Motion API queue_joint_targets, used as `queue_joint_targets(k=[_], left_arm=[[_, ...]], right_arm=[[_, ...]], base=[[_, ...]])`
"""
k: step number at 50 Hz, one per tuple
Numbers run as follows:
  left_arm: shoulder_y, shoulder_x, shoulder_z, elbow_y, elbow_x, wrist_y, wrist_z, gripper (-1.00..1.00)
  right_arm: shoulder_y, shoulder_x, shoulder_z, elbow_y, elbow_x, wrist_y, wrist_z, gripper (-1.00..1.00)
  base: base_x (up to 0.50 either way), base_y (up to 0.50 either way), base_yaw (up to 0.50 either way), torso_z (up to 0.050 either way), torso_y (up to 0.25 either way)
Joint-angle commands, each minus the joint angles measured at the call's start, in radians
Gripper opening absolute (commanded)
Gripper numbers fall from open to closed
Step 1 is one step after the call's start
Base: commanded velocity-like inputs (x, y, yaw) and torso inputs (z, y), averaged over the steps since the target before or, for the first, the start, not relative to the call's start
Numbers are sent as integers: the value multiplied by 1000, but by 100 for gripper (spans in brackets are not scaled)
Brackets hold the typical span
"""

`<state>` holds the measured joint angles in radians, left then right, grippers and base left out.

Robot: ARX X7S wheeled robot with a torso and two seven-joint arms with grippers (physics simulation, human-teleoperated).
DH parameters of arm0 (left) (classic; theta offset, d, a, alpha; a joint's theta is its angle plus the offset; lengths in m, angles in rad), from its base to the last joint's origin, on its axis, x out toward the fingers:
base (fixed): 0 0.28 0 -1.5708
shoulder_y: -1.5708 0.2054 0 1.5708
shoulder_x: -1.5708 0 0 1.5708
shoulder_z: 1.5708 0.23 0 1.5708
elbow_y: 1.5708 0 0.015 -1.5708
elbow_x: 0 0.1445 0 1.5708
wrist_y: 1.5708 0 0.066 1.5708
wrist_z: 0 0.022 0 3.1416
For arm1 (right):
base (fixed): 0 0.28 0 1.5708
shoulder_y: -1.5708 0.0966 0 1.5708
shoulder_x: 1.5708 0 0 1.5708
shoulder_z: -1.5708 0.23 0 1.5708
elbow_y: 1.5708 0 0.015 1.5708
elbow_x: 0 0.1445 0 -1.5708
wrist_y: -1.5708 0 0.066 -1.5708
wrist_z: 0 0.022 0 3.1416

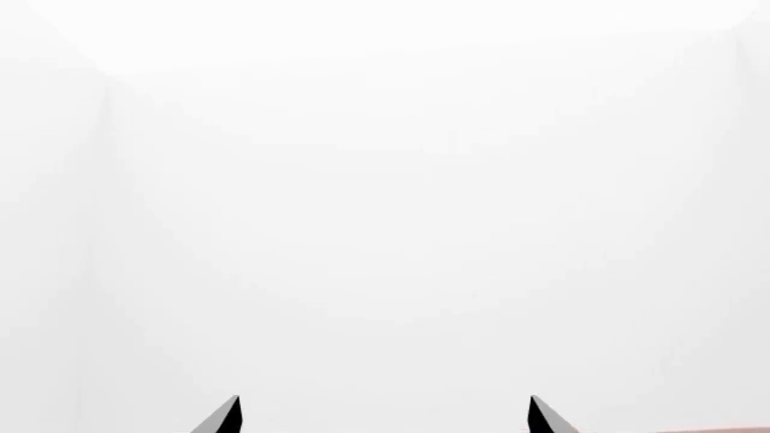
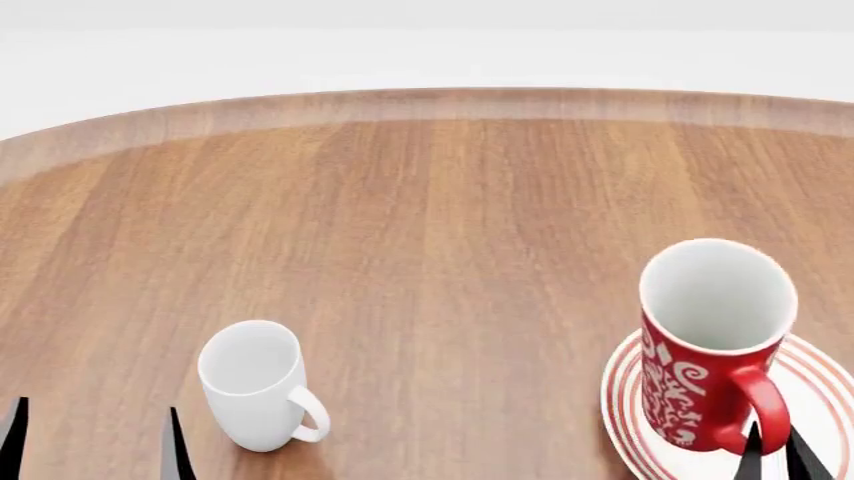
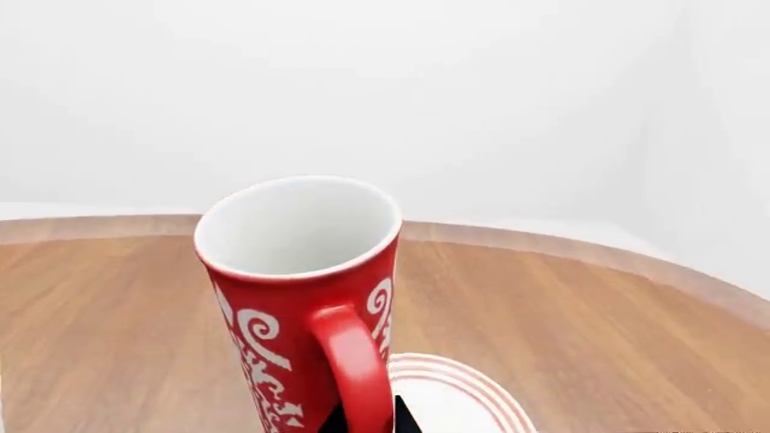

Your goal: Pick up the red mug and put it on the plate

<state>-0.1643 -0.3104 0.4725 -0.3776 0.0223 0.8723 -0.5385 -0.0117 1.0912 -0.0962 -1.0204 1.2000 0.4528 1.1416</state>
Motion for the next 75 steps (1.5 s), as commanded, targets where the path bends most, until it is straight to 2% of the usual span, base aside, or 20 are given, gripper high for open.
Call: queue_joint_targets(k=[1,16,32,35,37,38,42,48,60,67,75], left_arm=[[-2,0,1,-3,2,7,-5,100],[-3,-1,3,-6,1,11,-8,100],[-4,-2,6,-6,0,12,-11,100],[-3,-4,8,-3,-3,7,-9,100],[-3,-4,9,-1,-8,3,-8,100],[-3,-4,10,-2,-8,4,-8,100],[-3,-5,12,0,-8,1,-7,100],[-3,-6,13,1,-8,-2,-7,100],[-3,-7,14,1,-8,-2,-11,100],[-4,-8,15,2,-8,-3,-12,100],[-4,-8,16,1,-7,-2,-14,100]], right_arm=[[56,52,38,9,87,-4,60,-100],[20,105,123,29,164,-59,84,-100],[34,109,119,29,154,-52,86,-100],[46,106,132,88,131,-62,41,-100],[88,148,125,145,134,-35,-4,-100],[71,129,153,154,111,-69,-39,-100],[194,180,107,252,149,-14,-131,-100],[301,188,61,344,171,30,-233,-100],[478,140,-34,470,208,125,-376,-100],[592,103,-105,538,109,175,-497,-100],[750,78,-147,641,103,264,-567,-100]], base=[[0,0,0,0,0],[0,0,0,0,1],[0,0,0,0,0],[0,0,0,0,0],[0,0,0,0,0],[0,0,0,0,0],[0,0,0,0,0],[0,0,0,0,0],[0,0,0,0,1],[0,0,0,0,0],[0,0,0,0,0]])
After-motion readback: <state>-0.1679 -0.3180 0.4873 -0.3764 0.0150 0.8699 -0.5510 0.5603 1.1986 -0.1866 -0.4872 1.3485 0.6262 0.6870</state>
